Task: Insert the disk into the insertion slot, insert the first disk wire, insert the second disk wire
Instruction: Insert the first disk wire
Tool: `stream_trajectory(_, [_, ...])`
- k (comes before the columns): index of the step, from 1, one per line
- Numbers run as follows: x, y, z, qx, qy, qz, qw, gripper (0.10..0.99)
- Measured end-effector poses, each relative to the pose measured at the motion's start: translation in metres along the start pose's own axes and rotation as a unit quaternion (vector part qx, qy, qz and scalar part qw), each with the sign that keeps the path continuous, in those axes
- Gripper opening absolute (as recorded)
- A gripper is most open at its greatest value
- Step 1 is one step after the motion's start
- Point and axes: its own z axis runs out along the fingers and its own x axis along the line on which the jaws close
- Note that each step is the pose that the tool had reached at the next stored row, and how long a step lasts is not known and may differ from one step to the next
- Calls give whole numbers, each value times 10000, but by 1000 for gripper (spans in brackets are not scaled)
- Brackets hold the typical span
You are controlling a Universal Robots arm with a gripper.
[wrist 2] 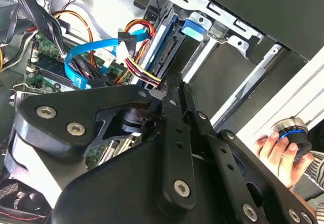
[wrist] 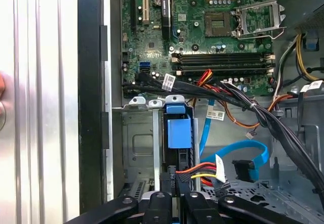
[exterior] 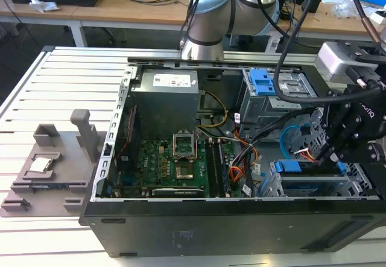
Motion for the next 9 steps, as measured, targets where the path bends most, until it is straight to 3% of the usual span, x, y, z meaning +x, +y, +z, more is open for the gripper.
stream_trajectory(7, [-106, -15, 3, 0, -8, -1, 10000, 161])
stream_trajectory(9, [-163, -83, 13, -5, -8, -1, 10000, 161])
